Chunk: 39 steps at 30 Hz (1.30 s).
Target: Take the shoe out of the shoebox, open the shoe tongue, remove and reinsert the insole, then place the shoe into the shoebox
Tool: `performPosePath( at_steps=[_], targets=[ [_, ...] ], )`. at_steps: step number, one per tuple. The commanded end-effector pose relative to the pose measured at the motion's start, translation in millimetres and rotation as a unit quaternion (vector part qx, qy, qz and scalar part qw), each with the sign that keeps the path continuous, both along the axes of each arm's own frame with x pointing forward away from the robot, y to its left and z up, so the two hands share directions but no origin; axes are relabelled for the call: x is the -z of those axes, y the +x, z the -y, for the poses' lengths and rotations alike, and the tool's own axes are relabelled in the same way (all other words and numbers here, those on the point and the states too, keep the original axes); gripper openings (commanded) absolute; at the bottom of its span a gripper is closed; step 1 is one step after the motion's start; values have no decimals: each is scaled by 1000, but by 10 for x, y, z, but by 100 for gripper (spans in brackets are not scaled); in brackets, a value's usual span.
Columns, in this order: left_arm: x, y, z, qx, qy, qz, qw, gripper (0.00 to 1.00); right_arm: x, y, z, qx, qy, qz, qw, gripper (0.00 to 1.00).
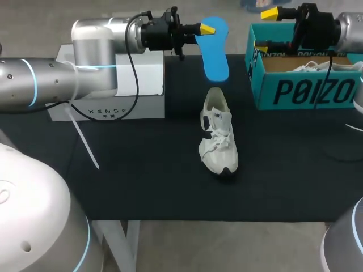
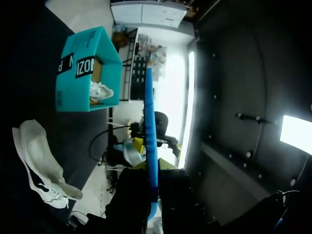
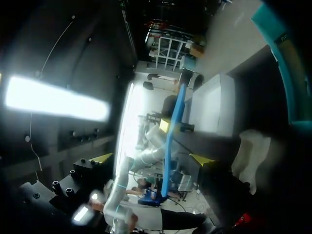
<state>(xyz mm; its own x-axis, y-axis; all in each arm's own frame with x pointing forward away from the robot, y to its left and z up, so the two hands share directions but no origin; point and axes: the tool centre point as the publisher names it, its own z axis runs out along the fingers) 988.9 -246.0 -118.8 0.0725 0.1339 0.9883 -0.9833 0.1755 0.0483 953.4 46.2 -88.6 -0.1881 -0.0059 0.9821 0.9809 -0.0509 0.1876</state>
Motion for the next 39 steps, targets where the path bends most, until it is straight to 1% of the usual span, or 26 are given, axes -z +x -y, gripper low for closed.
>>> performPosePath(
  at_steps=[1,9,11,12,13,14,15,17,18,19,20,21,22,23,24,25,26,27,28,29,30,32,34,35,36,39],
  targets=[
    [-4,-5,3,-1,2,0,1000,0,1,14,-14,0,0,0,1000,100],
    [-4,-5,3,-1,2,0,1000,0,1,14,-14,0,0,0,1000,100],
    [-127,76,39,3,20,58,998,0,1,14,-14,0,0,0,1000,100],
    [-191,113,54,-9,-3,70,998,0,1,14,-14,0,0,0,1000,100],
    [-246,135,71,3,25,110,994,0,1,14,-14,0,0,0,1000,100],
    [-300,159,85,-9,12,135,991,0,1,14,-14,0,0,0,1000,100],
    [-336,166,93,-5,16,144,989,0,1,14,-14,0,0,0,1000,100],
    [-386,177,122,6,34,193,981,0,1,14,-14,0,0,0,1000,100],
    [-390,173,132,10,37,201,979,0,1,14,-14,0,0,0,1000,100],
    [-407,174,145,3,25,220,975,0,1,14,-14,0,0,0,1000,100],
    [-415,168,150,12,42,233,971,0,1,14,-14,0,0,0,1000,100],
    [-419,158,166,8,32,244,969,0,1,14,-14,0,0,0,1000,100],
    [-425,158,165,4,38,257,966,0,1,14,-14,0,0,0,1000,100],
    [-426,154,169,7,45,282,958,0,1,14,-14,0,0,0,1000,100],
    [-430,147,172,0,37,287,957,0,1,14,-14,0,0,0,1000,100],
    [-435,151,164,-3,51,318,947,0,1,14,-14,0,0,0,1000,100],
    [-443,137,164,-9,37,336,941,0,1,14,-14,0,0,0,1000,100],
    [-452,141,154,-16,38,353,935,0,1,14,-14,0,0,0,1000,100],
    [-455,139,147,-14,51,384,922,0,1,14,-14,0,0,0,1000,100],
    [-465,133,142,-24,35,400,915,0,1,14,-14,0,0,0,1000,100],
    [-469,136,136,-23,44,415,908,0,1,14,-14,0,0,0,1000,100],
    [-494,123,129,-40,21,446,894,0,1,14,-14,0,0,0,1000,100],
    [-533,105,131,-46,9,488,872,0,1,14,-14,0,0,0,1000,100],
    [-546,100,136,-39,15,499,866,0,1,14,-14,0,0,0,1000,100],
    [-556,92,150,-41,1,511,858,0,1,14,-14,0,0,0,1000,100],
    [-588,101,153,-45,-12,534,844,0,1,14,-14,0,0,0,1000,100]
  ],
)
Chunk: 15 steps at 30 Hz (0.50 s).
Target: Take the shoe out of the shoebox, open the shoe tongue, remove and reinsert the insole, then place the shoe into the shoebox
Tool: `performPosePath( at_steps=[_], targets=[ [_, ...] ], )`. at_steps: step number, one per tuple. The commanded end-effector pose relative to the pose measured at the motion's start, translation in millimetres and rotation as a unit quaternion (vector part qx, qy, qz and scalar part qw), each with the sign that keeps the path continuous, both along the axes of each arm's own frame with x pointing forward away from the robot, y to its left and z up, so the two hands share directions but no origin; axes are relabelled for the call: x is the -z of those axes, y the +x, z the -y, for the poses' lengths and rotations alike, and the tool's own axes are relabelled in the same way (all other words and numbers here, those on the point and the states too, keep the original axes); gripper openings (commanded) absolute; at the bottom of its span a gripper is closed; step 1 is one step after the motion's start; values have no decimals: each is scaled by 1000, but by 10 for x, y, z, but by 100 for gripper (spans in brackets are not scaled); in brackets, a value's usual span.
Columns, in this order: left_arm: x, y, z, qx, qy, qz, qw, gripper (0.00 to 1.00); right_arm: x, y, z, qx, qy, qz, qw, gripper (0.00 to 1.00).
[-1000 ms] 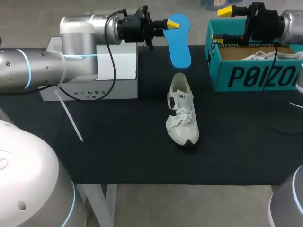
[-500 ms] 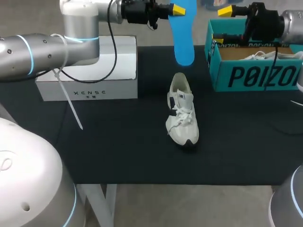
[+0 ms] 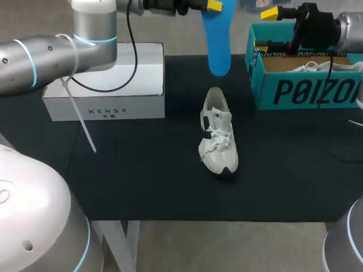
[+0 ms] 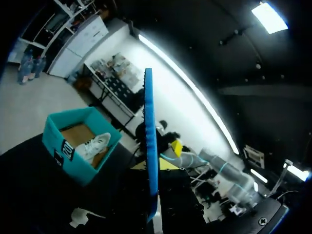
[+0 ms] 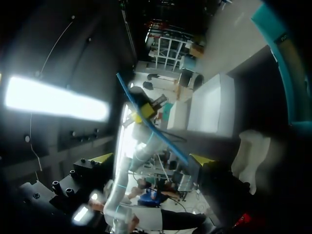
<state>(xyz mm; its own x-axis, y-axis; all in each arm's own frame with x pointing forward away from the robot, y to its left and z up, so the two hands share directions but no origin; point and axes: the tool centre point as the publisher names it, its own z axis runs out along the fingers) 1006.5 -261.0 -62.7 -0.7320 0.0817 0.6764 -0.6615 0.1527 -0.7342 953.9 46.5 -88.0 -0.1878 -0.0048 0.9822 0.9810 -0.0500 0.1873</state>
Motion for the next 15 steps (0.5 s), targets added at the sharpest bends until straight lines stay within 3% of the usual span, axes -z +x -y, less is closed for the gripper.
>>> performPosePath(
  at_steps=[1,7,15],
  targets=[
    [-37,-75,9,-11,-40,124,991,0,6,9,-11,0,0,0,1000,100],
    [-173,-121,65,-14,-43,145,988,0,6,9,-11,0,0,0,1000,100],
    [-173,-121,65,-14,-43,145,988,0,6,9,-11,0,0,0,1000,100]
  ],
)
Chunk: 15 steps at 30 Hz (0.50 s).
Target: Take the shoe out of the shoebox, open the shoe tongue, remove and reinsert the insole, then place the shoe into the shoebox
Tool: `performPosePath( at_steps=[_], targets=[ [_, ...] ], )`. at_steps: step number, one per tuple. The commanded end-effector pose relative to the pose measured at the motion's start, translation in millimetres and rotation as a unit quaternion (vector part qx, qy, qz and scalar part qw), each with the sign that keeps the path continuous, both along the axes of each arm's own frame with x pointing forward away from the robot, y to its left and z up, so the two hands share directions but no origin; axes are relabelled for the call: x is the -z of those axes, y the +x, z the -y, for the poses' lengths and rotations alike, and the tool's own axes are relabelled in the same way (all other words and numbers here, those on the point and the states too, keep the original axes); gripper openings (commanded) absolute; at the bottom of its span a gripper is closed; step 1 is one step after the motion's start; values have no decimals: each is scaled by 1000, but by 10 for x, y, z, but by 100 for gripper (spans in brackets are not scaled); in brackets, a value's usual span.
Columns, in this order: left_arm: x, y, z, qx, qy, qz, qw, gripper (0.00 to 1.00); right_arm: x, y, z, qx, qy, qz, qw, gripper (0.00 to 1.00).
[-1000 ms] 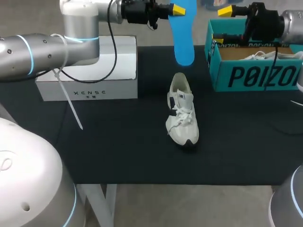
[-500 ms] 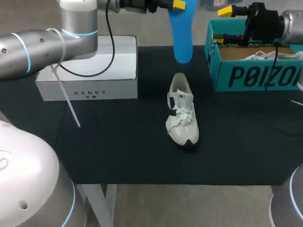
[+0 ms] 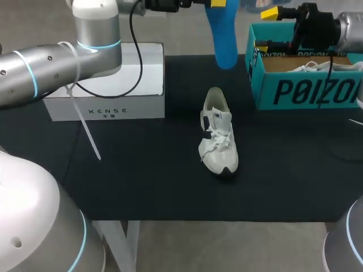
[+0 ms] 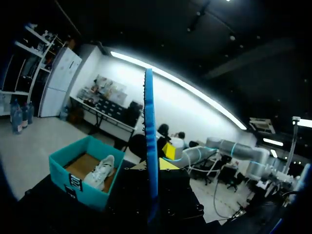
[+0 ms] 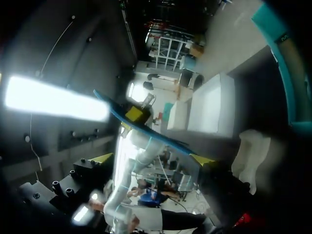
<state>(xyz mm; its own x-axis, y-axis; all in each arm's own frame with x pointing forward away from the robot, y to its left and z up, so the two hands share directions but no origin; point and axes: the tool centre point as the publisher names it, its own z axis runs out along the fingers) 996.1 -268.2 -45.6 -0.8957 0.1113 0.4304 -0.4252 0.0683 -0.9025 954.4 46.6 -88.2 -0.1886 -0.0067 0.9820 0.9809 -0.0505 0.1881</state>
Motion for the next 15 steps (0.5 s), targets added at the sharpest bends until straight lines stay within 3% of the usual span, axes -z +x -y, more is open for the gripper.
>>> performPosePath(
  at_steps=[1,8,11,13,15],
  targets=[
    [-2,-16,-7,-2,0,0,1000,0,4,5,-11,0,-1,0,1000,100],
    [-2,-16,-7,-2,0,0,1000,0,4,5,-11,0,-1,0,1000,100],
    [-180,205,17,-35,0,125,992,0,4,5,-11,0,-1,0,1000,100],
    [-325,322,31,-66,-29,189,979,0,4,5,-11,0,-1,0,1000,100],
    [-434,390,36,-57,-18,271,961,0,4,5,-11,0,-1,0,1000,100]
  ],
)
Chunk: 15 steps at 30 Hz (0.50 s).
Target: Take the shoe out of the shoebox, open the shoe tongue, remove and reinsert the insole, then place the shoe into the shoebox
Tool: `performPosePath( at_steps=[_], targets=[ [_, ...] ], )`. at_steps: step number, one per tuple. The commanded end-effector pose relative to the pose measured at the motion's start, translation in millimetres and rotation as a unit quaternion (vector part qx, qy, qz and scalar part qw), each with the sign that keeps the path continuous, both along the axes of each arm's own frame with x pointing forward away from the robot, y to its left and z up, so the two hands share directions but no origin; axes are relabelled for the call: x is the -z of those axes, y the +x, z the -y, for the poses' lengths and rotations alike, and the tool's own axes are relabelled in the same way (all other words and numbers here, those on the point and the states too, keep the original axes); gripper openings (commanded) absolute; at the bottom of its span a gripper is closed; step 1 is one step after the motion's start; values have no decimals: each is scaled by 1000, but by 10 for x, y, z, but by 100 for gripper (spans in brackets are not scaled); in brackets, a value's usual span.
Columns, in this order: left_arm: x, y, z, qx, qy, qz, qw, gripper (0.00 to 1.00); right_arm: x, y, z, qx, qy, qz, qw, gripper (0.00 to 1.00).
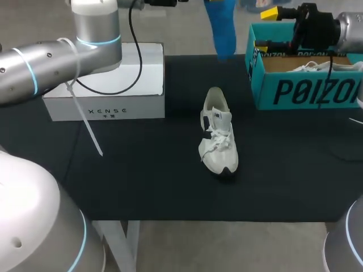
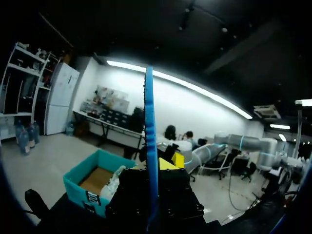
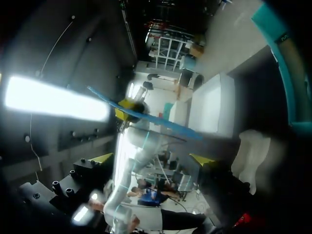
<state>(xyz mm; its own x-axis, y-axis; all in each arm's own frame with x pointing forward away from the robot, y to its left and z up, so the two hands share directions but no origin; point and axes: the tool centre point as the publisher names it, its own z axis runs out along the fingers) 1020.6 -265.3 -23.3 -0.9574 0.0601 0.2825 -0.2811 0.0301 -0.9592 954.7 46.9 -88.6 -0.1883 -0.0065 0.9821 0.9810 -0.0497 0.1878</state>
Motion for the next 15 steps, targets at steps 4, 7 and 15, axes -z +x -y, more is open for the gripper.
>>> performPosePath(
  at_steps=[4,7,15],
  targets=[
    [-321,195,63,-19,-5,289,957,0,0,1,-7,1,-1,0,1000,100],
    [-337,185,69,7,7,352,936,0,0,1,-7,1,-1,0,1000,100],
    [-351,102,-12,18,19,512,858,0,0,1,-7,1,-1,0,1000,100]
  ],
)
